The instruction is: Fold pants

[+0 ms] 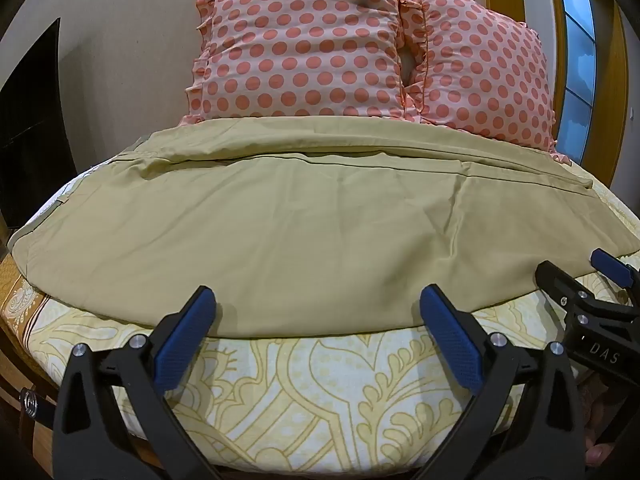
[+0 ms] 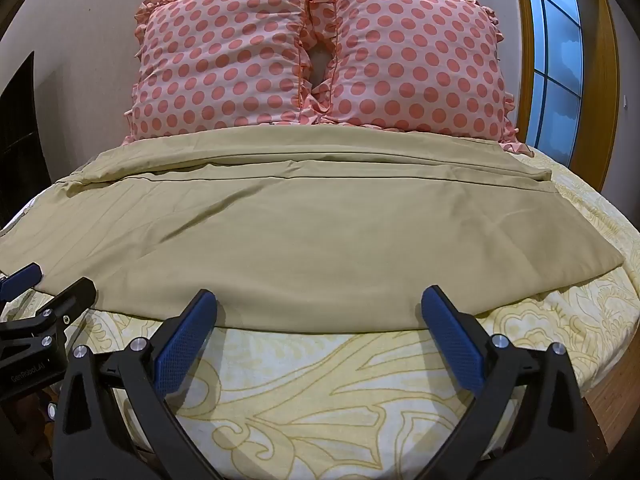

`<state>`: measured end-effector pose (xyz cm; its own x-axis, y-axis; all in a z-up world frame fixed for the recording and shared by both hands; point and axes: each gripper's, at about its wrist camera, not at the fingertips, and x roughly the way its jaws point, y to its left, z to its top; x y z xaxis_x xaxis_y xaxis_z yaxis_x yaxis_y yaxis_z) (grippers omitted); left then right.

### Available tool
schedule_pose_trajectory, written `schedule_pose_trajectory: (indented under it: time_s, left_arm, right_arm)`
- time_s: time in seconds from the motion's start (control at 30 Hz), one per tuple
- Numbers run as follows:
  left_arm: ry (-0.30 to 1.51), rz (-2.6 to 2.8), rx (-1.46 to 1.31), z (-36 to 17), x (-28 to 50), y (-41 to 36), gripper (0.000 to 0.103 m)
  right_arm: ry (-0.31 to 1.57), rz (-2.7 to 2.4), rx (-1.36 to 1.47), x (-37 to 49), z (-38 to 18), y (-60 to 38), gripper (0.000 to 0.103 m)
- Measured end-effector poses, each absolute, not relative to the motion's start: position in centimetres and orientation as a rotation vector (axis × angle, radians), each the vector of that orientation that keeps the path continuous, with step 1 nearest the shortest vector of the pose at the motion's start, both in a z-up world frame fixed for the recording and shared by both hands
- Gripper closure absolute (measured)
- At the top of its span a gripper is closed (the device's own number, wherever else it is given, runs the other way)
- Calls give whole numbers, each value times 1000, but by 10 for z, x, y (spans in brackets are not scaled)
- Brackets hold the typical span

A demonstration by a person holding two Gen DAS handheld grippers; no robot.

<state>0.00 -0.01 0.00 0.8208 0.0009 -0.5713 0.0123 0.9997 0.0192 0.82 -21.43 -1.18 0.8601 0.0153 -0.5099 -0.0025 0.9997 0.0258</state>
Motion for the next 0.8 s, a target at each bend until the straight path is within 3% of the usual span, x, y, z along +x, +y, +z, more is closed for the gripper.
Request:
schedule_pose_trajectory:
  time_s: [0.8]
  left_arm:
    - [603,-6,22,0,0,0,2]
  right_arm:
    - [533,9,24,9,-12,-212,1]
